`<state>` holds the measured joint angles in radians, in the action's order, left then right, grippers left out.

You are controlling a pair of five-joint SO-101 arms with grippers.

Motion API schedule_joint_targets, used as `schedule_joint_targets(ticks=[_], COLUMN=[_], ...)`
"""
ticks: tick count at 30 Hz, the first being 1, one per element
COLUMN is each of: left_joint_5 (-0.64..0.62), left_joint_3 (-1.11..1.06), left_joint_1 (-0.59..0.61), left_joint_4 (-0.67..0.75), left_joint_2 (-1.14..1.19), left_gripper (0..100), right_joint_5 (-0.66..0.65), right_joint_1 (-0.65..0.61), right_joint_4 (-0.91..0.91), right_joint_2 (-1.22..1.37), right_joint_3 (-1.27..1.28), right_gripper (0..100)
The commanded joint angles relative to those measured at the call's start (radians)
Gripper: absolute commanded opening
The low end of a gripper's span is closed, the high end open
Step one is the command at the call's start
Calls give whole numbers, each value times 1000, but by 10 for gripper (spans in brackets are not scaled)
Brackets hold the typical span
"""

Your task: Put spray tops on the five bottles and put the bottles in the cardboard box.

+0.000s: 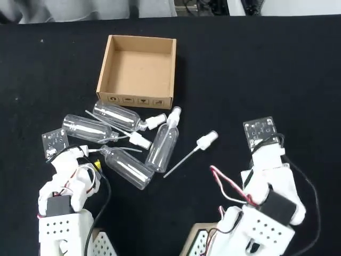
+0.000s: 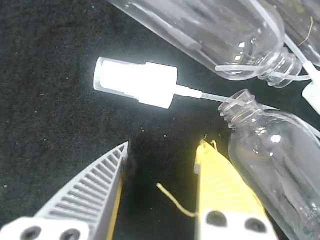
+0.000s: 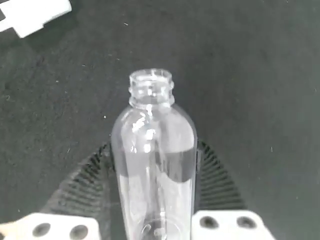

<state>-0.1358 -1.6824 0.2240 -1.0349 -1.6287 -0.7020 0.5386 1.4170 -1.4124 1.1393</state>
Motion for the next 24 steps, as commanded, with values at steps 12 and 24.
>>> schedule_joint_targets(ticks=[12,24], left_joint_5=[8,2], left_joint_3=[-25,-25], left_joint_1=[-25,-19], left_joint_4=[-5,-12], left_joint_2=[-12,-12], left_gripper=[202,199], right_joint_5=[100,207], right_joint_1=[14,20], right_joint_4=[-94,-98], right_joint_2=[-214,-295], right_joint_3=[114,119], right_gripper=[88,88])
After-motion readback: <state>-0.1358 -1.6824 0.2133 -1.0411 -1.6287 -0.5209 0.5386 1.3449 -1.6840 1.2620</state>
